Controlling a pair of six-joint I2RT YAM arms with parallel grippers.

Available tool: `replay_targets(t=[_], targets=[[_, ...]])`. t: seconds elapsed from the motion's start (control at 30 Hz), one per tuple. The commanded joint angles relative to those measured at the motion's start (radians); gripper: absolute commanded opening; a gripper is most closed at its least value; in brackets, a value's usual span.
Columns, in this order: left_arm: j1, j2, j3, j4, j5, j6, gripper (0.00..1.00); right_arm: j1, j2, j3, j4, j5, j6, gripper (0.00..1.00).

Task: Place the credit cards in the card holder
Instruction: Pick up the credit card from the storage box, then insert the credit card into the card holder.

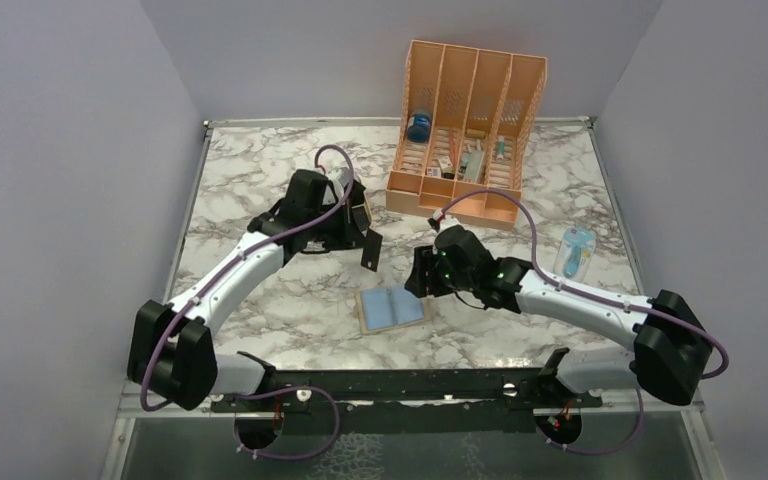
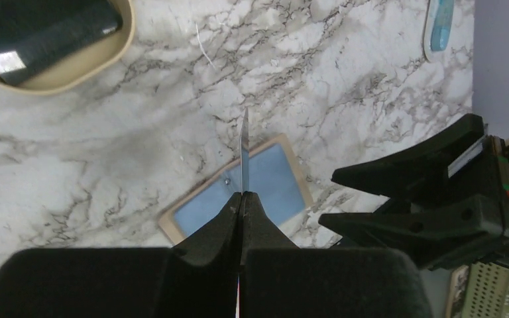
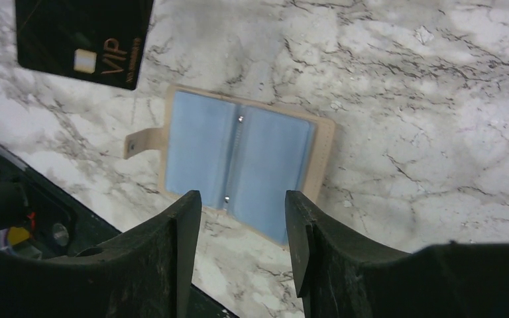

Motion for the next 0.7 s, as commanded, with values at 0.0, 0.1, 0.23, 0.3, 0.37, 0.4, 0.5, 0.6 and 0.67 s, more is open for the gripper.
replay_targets(t=[0.0,0.1,0.23,0.3,0.37,0.4,0.5,0.6,0.67], targets=[[-0.002,-0.126,-0.135,0.161,0.045,-0.224,0.0,0.004,0.034,-0.017,-0.054,0.057,-0.021,0.49],[-0.003,-0.175,-0.23,0.238,0.059,-0.317,0.0,0.003,0.058,-0.021,-0.062,0.052,-0.021,0.47],[-0.006,-0.214,-0.334,0.315,0.073,-0.399,0.0,0.003,0.073,-0.036,-0.067,0.062,-0.009,0.46],[-0.01,-0.228,-0.367,0.328,0.067,-0.417,0.0,0.003,0.073,-0.045,-0.062,0.056,-0.004,0.45],[-0.015,-0.243,-0.4,0.349,0.066,-0.431,0.0,0.004,0.073,-0.056,-0.063,0.056,0.004,0.43],[-0.017,-0.248,-0.415,0.356,0.065,-0.436,0.0,0.004,0.072,-0.061,-0.061,0.056,0.009,0.41],[-0.021,-0.259,-0.462,0.395,0.073,-0.45,0.0,0.004,0.071,-0.079,-0.049,0.045,0.016,0.36],[-0.031,-0.257,-0.514,0.459,0.09,-0.483,0.0,0.004,0.074,-0.096,-0.036,0.033,0.027,0.31],[-0.048,-0.25,-0.544,0.489,0.088,-0.497,0.0,0.004,0.079,-0.105,-0.025,0.022,0.035,0.29]])
